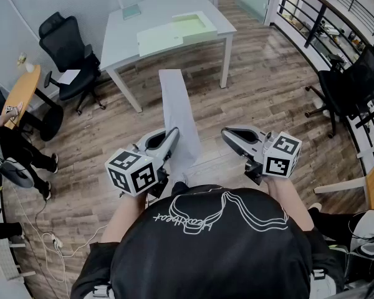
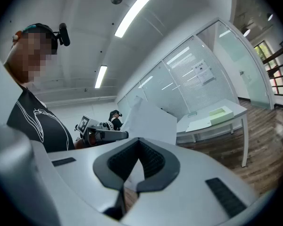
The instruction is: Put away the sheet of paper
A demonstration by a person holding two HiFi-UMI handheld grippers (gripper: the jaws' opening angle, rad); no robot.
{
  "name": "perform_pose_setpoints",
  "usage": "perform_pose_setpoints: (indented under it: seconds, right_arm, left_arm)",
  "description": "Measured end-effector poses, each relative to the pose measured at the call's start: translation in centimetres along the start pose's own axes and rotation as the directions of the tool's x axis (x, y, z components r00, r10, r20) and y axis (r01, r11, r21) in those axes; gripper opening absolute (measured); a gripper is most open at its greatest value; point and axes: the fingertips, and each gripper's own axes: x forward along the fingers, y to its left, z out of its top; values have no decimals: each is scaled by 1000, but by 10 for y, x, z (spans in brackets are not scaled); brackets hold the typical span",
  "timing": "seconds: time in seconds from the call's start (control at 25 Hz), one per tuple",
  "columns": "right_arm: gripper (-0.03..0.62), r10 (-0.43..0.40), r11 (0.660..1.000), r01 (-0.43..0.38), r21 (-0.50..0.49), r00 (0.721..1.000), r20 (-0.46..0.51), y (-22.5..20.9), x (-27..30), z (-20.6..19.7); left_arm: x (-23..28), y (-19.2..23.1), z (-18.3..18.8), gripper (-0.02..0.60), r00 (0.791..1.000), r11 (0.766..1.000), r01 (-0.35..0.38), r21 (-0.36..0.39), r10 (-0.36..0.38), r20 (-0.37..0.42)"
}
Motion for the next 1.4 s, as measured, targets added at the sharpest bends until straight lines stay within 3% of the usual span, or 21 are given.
perform_pose_setpoints:
  seconds: [0.76, 1.16, 1.4]
  right_arm:
    - [9, 2, 1000, -2, -22, 1000, 2, -2, 0, 8]
    - [9, 5, 1000, -5, 10, 1000, -21, -44, 44, 5]
    - [9, -16, 999, 16, 33, 1000, -9, -86, 81, 17]
  left_arm:
    - [11, -10, 8, 11, 999, 999, 38, -13, -38, 1]
    - [37, 49, 8, 11, 998, 996, 53, -66, -55, -22]
    - [64, 99, 28, 11, 997, 995, 70, -75, -72, -32]
